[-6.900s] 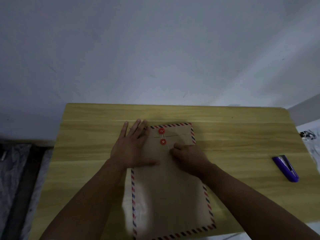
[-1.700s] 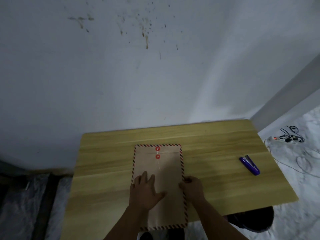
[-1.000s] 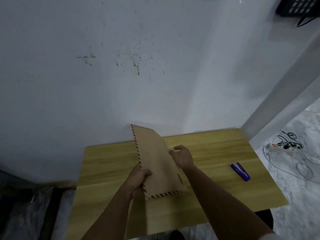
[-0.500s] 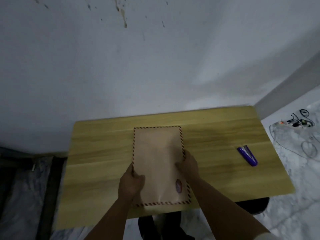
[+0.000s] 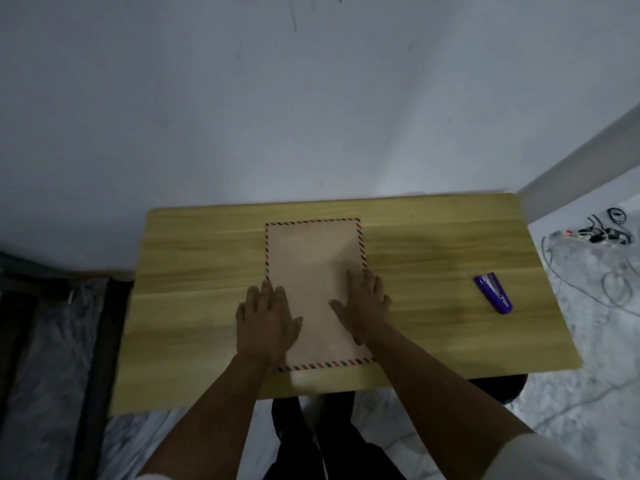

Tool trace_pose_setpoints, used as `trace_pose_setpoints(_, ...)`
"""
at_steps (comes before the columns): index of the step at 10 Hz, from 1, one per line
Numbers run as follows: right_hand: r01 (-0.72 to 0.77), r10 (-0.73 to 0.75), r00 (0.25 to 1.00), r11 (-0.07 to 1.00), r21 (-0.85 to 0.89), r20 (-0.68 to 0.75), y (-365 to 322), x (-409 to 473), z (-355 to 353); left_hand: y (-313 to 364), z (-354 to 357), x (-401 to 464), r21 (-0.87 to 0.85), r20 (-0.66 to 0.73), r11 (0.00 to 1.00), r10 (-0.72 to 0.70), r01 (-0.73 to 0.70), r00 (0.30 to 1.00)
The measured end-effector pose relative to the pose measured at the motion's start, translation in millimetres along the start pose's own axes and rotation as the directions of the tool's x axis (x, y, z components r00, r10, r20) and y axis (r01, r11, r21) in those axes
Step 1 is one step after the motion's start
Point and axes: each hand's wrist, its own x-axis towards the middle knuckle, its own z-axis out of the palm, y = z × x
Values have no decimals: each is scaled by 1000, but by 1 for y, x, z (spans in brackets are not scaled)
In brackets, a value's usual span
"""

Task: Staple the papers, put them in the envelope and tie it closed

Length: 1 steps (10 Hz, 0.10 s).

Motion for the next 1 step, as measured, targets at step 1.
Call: trace_pose_setpoints(1, 96, -45, 988, 929, 358, -148, -10, -5, -45, -7, 0, -14, -70, -99, 995, 59, -66, 993)
